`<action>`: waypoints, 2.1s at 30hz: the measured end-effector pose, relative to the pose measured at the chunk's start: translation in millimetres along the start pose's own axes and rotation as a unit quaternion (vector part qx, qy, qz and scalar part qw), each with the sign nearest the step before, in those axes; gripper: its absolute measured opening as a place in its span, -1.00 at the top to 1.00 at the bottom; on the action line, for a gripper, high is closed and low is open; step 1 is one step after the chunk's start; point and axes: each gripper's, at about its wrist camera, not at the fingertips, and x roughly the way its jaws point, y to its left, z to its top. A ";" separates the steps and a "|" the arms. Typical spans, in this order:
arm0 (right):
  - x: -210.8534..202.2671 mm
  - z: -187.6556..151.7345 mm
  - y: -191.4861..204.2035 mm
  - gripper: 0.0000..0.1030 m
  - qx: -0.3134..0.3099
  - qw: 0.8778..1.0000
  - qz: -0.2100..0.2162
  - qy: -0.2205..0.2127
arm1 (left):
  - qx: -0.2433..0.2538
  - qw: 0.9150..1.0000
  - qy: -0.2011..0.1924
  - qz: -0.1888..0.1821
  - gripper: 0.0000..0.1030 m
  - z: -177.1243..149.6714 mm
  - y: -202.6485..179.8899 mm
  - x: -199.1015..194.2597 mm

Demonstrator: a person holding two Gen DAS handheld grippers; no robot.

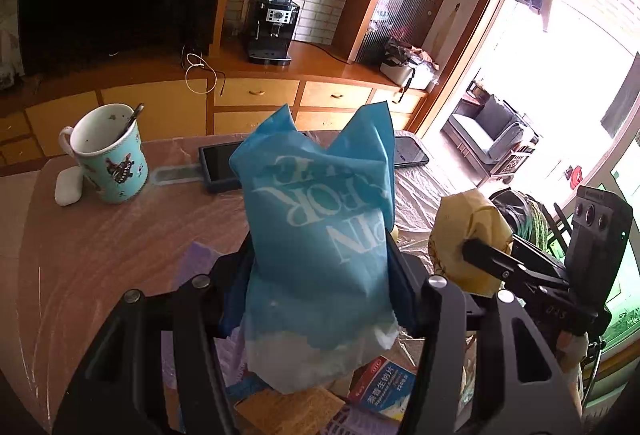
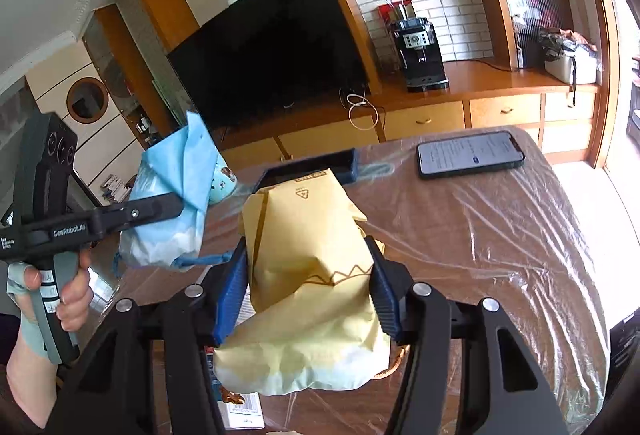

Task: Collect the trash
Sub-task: 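Carry both bags over the black bin and lower them inside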

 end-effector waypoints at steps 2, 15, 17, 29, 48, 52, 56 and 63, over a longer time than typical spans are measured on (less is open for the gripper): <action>-11.0 1.2 5.0 -0.05 -0.006 1.000 0.006 -0.010 | 0.000 1.000 -0.009 -0.002 -0.13 -5.5 -1.2 -12.3; -77.5 -11.7 64.0 -0.05 -0.074 0.994 0.049 -0.056 | 0.031 0.998 -0.063 -0.001 -0.13 -48.9 -9.0 -79.5; -85.3 -18.4 69.4 -0.05 -0.075 0.994 0.058 -0.057 | 0.040 0.997 -0.068 0.002 -0.13 -61.1 -11.0 -89.7; -125.0 -80.4 104.7 -0.06 -0.102 0.991 0.090 -0.021 | 0.032 0.999 -0.039 0.003 -0.13 -139.3 -13.3 -112.8; -128.8 -170.4 123.3 -0.06 -0.106 0.988 0.088 0.068 | 0.064 0.997 0.036 -0.004 -0.13 -238.7 -40.3 -106.0; -124.4 -183.6 121.5 -0.06 -0.103 0.987 0.085 0.085 | 0.064 0.996 0.053 -0.009 -0.13 -250.8 -41.4 -101.7; -117.4 -195.3 120.4 -0.06 -0.113 0.985 0.073 0.104 | 0.066 0.995 0.069 -0.013 -0.13 -262.7 -42.9 -94.3; -100.5 -215.6 115.4 -0.06 -0.104 0.984 0.059 0.135 | 0.067 0.994 0.090 -0.005 -0.13 -276.6 -41.2 -74.1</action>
